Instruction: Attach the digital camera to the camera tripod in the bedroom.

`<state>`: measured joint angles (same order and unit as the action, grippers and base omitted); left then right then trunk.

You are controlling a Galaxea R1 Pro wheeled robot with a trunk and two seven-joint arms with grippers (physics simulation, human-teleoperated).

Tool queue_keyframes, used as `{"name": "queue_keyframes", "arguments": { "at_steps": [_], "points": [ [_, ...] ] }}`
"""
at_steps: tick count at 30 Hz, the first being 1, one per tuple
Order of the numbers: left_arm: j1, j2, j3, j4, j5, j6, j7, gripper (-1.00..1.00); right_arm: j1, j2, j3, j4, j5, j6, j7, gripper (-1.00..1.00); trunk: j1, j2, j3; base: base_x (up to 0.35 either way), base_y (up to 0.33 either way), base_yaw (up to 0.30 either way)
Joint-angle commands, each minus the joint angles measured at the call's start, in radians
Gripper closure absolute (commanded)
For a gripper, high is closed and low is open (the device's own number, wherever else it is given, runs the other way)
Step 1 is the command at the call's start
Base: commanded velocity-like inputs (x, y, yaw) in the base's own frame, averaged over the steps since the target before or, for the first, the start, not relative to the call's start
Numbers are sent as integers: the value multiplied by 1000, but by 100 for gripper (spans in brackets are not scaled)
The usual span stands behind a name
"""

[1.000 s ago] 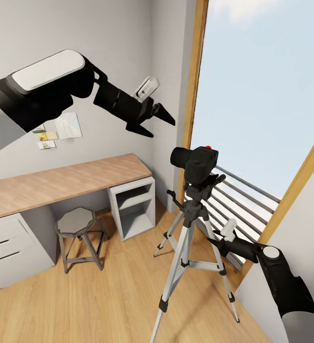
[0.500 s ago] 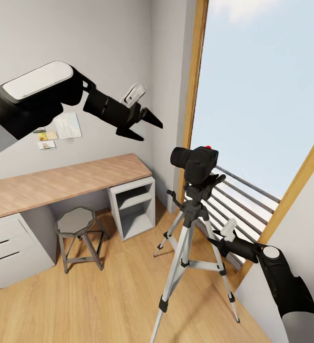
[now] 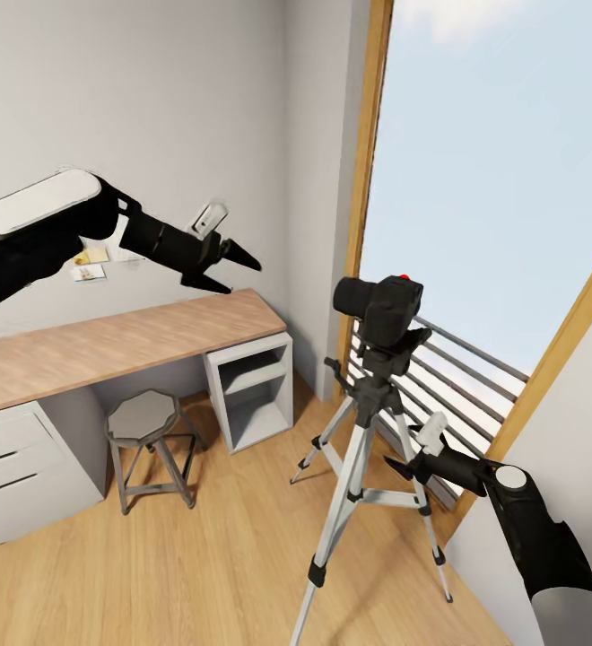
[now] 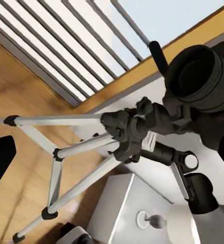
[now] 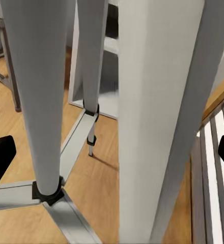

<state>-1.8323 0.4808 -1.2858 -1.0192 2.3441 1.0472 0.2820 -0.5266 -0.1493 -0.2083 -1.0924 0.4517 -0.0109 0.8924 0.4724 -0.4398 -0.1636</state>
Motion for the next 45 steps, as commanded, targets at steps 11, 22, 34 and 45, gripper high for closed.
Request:
{"name": "queue_keyframes", "arguments": {
  "at_steps": [11, 22, 34, 45],
  "points": [
    [22, 13, -3, -1, 12, 0, 9, -100, 0, 1, -2, -5, 7, -3, 7, -100, 1, -2, -2, 0, 0, 0],
    [39, 20, -3, -1, 12, 0, 9, -100, 3, -2, -8, -72, 0, 5, 11, -100, 1, -2, -2, 0, 0, 0],
    [68, 36, -4, 4, 12, 0, 10, -100, 72, -4, -12, -140, -5, 9, 19, -100, 1, -2, -2, 0, 0, 0],
    [131, 60, -3, 9, 12, 0, 14, -100, 139, -10, -17, -177, -1, 13, 20, -100, 1, -2, -2, 0, 0, 0]
  ]
}}
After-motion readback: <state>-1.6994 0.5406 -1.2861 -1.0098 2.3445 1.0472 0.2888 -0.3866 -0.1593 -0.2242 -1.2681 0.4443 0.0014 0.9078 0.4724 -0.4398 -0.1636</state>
